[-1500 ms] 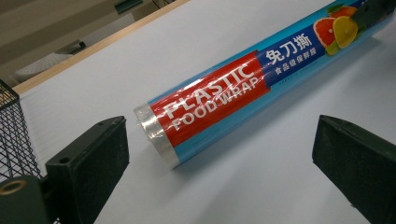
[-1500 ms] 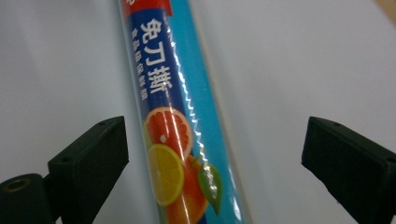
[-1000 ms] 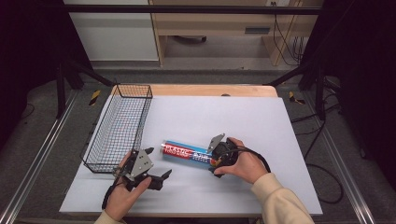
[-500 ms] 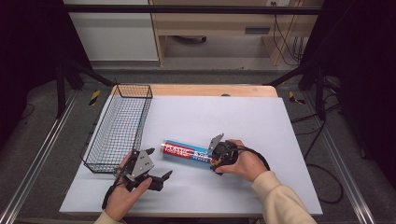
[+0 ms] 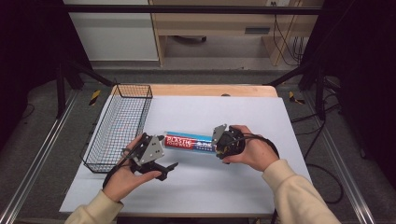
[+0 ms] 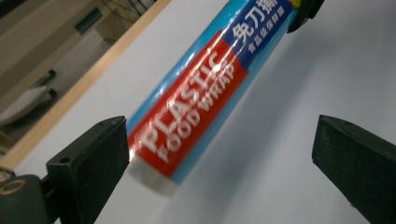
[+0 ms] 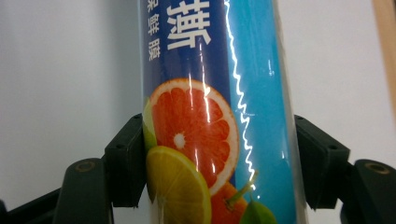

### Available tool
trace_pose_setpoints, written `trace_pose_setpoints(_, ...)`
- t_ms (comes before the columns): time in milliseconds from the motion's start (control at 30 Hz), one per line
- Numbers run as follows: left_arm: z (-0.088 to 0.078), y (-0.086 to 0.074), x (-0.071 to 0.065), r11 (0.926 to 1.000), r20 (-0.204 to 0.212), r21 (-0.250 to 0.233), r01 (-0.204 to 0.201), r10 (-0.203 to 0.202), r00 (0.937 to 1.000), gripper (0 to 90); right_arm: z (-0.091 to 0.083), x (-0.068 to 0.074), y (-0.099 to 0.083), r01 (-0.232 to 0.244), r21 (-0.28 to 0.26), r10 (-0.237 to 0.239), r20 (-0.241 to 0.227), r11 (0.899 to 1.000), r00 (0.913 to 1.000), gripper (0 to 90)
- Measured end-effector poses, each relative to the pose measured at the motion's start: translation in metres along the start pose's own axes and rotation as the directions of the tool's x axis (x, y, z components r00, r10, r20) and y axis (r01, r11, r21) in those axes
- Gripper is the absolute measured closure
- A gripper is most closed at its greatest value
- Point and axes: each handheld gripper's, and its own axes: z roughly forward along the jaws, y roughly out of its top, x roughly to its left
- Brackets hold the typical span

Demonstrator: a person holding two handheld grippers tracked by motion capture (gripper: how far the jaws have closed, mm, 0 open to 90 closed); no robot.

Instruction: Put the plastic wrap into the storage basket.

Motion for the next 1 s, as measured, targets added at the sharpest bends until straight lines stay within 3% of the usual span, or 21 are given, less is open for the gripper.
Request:
trace_pose_setpoints(67, 0.003, 0.014, 0.005, 0.9974, 0.019, 0.024, -0.068, 0.068, 0.9975, 3.9, -0.009, -0.003, 0.004, 0.030, 0.006, -0.030, 0.005, 1.000, 0.9995, 30.5)
trace_pose_setpoints(100, 0.003, 0.014, 0.005, 0.9974, 0.019, 0.024, -0.068, 0.068, 0.9975, 3.9, -0.014, -0.004, 0.007, 0.042, 0.004, -0.042, 0.006, 0.999, 0.9991, 30.5)
trace_pose_setpoints(200, 0.011, 0.033, 0.010, 0.9859, 0.037, 0.059, -0.157, 0.155, 0.9873, 5.1, -0.030, -0.007, 0.014, 0.068, -0.001, -0.068, 0.007, 0.998, 0.9977, 30.5)
trace_pose_setpoints(367, 0.016, 0.049, 0.012, 0.9749, 0.038, 0.079, -0.208, 0.206, 0.9779, 5.1, -0.050, -0.008, 0.025, 0.126, 0.012, -0.126, 0.003, 0.992, 0.9921, 30.6)
trace_pose_setpoints(633, 0.023, 0.063, 0.007, 0.9633, 0.065, 0.093, -0.252, 0.246, 0.9670, 5.9, -0.065, -0.007, 0.035, 0.146, 0.018, -0.146, -0.008, 0.989, 0.9892, 30.6)
trace_pose_setpoints(667, 0.025, 0.065, 0.005, 0.9587, 0.068, 0.102, -0.265, 0.259, 0.9633, 6.4, -0.066, -0.007, 0.036, 0.153, 0.016, -0.153, -0.007, 0.988, 0.9882, 30.6)
trace_pose_setpoints(767, 0.029, 0.066, 0.005, 0.9564, 0.075, 0.111, -0.270, 0.263, 0.9618, 8.9, -0.068, -0.006, 0.038, 0.151, 0.013, -0.151, -0.012, 0.988, 0.9885, 30.6)
trace_pose_setpoints(800, 0.030, 0.067, 0.006, 0.9520, 0.082, 0.119, -0.282, 0.274, 0.9583, 10.6, -0.068, -0.005, 0.040, 0.163, 0.013, -0.163, -0.014, 0.987, 0.9866, 30.6)
trace_pose_setpoints(833, 0.031, 0.067, 0.005, 0.9554, 0.083, 0.115, -0.272, 0.264, 0.9611, 11.4, -0.069, -0.005, 0.041, 0.169, 0.013, -0.169, -0.012, 0.985, 0.9855, 30.6)
trace_pose_setpoints(1000, 0.034, 0.067, 0.009, 0.9512, 0.079, 0.140, -0.275, 0.266, 0.9607, 15.3, -0.070, -0.004, 0.046, 0.177, 0.015, -0.176, -0.010, 0.984, 0.9843, 30.6)
